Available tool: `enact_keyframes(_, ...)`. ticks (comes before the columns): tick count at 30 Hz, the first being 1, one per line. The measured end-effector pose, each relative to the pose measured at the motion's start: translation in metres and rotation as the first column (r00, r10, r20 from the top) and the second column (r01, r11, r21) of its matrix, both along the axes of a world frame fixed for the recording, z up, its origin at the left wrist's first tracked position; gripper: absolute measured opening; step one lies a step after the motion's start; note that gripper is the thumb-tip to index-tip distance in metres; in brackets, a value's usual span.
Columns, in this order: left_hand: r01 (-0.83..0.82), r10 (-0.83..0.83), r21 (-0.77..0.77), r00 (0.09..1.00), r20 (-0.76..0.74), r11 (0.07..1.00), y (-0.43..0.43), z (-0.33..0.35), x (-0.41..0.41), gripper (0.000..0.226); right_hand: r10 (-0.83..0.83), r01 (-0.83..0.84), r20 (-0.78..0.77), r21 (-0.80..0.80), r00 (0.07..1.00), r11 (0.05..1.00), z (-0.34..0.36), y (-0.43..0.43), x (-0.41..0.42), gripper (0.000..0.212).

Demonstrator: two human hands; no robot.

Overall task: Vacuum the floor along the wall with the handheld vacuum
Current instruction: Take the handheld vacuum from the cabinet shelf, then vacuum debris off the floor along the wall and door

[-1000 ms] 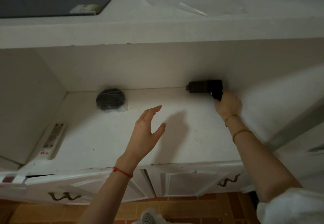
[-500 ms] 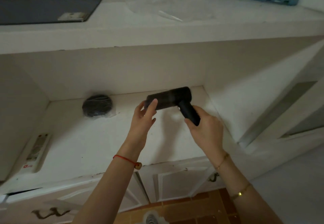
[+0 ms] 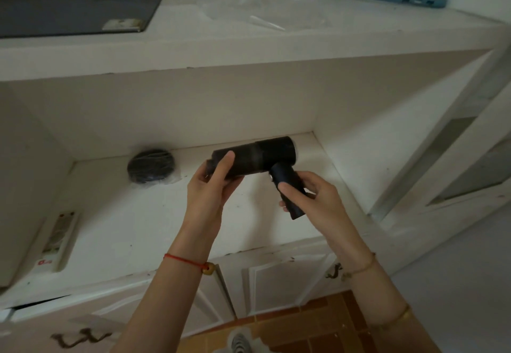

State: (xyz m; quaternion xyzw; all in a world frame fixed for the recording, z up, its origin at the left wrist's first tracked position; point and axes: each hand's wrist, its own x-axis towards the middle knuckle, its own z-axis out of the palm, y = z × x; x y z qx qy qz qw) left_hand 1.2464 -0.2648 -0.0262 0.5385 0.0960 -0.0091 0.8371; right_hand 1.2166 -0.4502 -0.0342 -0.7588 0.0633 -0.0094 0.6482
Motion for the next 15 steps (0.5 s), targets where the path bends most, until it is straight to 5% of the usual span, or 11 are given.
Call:
enact_keyframes(3, 0.046, -0.046, -0.024, 0.999, 0.012, 0.999, 0.003, 0.008, -0.005, 0.03, 0.195, -0.162, -0.154, 0.206, 0.969, 0.965, 0.015, -0.003, 0.002, 0.036)
enact_keyframes(8, 0.115, -0.114, -0.025, 0.992, 0.044, 0.993, 0.006, 0.017, -0.012, 0.029, 0.457, -0.255, -0.213, 0.598, 0.864, 0.76, 0.024, 0.0, 0.005, 0.031)
enact_keyframes(15, 0.138, -0.137, -0.029, 0.99, 0.038, 0.99, 0.007, 0.015, -0.021, 0.034, 0.503, -0.263, -0.25, 0.618, 0.827, 0.74, 0.019, 0.004, -0.001, 0.019)
